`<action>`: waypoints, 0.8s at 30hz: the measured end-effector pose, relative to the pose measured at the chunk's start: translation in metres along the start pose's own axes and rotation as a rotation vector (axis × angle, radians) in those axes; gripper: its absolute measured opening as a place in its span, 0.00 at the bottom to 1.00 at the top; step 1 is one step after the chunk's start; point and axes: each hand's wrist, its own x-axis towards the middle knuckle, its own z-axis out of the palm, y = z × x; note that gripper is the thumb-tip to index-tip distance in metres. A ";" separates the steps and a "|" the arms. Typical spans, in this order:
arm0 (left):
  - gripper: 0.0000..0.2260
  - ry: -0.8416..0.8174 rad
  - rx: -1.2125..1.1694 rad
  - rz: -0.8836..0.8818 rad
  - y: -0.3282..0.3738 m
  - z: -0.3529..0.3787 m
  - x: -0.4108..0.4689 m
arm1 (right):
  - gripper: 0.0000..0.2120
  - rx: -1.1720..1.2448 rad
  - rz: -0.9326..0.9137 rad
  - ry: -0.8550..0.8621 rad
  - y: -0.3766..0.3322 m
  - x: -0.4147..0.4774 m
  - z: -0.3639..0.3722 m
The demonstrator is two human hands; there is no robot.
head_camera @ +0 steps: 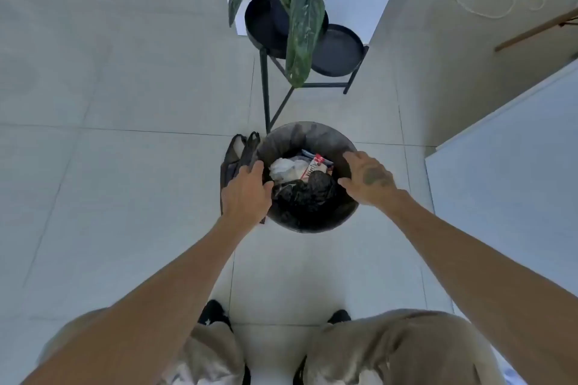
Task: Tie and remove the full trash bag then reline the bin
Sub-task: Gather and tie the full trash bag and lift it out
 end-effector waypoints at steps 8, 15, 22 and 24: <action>0.32 0.196 -0.189 -0.088 -0.022 0.081 0.041 | 0.40 -0.149 0.105 0.287 0.012 0.065 0.072; 0.41 0.173 -0.241 -0.075 -0.028 0.093 0.043 | 0.51 -0.077 0.164 0.314 0.009 0.072 0.100; 0.44 0.096 -0.144 -0.109 -0.043 0.088 0.001 | 0.52 0.036 0.176 0.216 0.001 0.024 0.127; 0.45 0.088 -0.120 -0.103 -0.046 0.088 -0.003 | 0.52 0.073 0.152 0.187 0.002 0.018 0.129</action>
